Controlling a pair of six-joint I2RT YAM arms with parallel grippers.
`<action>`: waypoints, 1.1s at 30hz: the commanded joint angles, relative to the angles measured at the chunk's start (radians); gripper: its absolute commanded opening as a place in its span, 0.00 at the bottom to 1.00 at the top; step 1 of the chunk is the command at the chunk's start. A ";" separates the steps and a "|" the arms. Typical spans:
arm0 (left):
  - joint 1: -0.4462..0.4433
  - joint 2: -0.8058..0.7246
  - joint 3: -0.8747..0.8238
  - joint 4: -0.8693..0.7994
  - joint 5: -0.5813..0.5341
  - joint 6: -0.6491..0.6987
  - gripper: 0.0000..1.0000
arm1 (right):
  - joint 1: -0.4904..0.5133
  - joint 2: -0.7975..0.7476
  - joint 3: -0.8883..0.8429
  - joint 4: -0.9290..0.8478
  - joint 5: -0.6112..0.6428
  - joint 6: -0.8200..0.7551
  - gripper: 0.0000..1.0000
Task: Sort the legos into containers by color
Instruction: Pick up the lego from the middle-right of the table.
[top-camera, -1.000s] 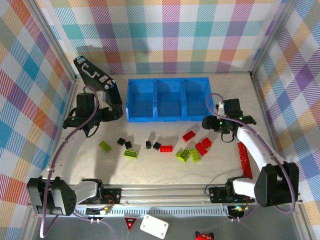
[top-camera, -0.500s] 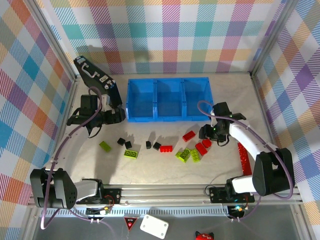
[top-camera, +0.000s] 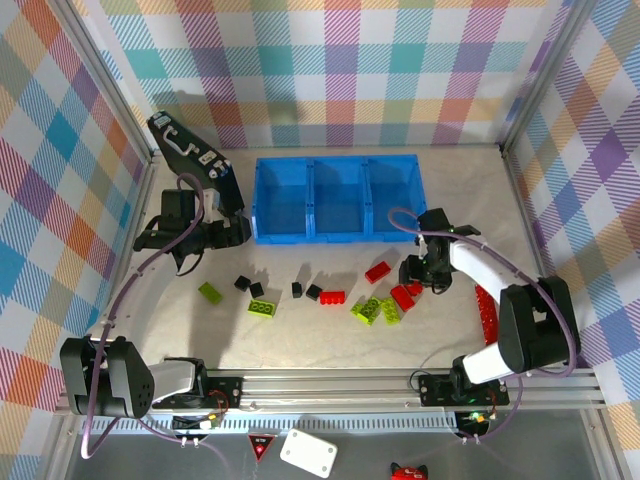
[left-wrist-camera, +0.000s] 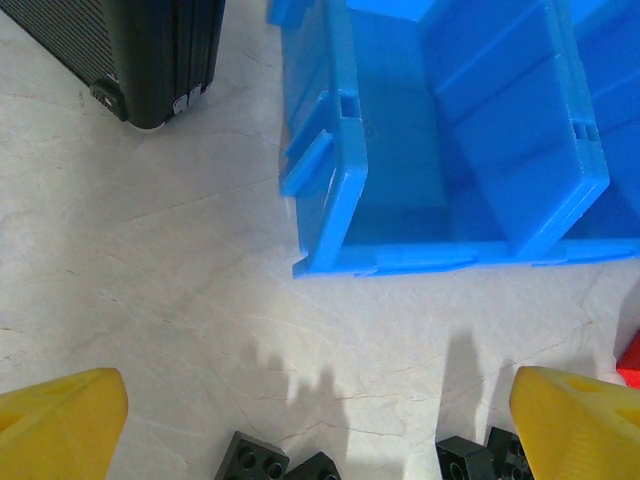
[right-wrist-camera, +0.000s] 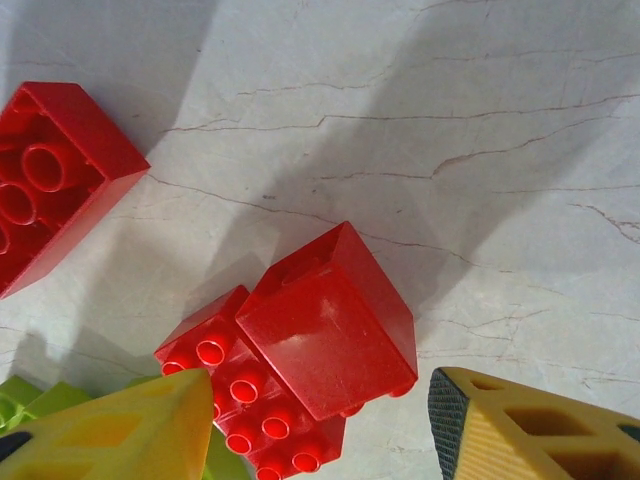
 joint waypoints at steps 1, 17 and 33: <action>-0.006 -0.005 -0.005 0.007 0.016 0.014 0.98 | 0.010 0.027 -0.008 -0.004 0.023 -0.004 0.60; -0.006 0.000 -0.004 0.008 0.018 0.014 0.98 | 0.011 0.035 -0.007 -0.001 0.148 0.040 0.53; -0.006 -0.009 -0.008 0.006 0.015 0.016 0.98 | 0.009 0.045 -0.007 0.002 0.172 0.042 0.40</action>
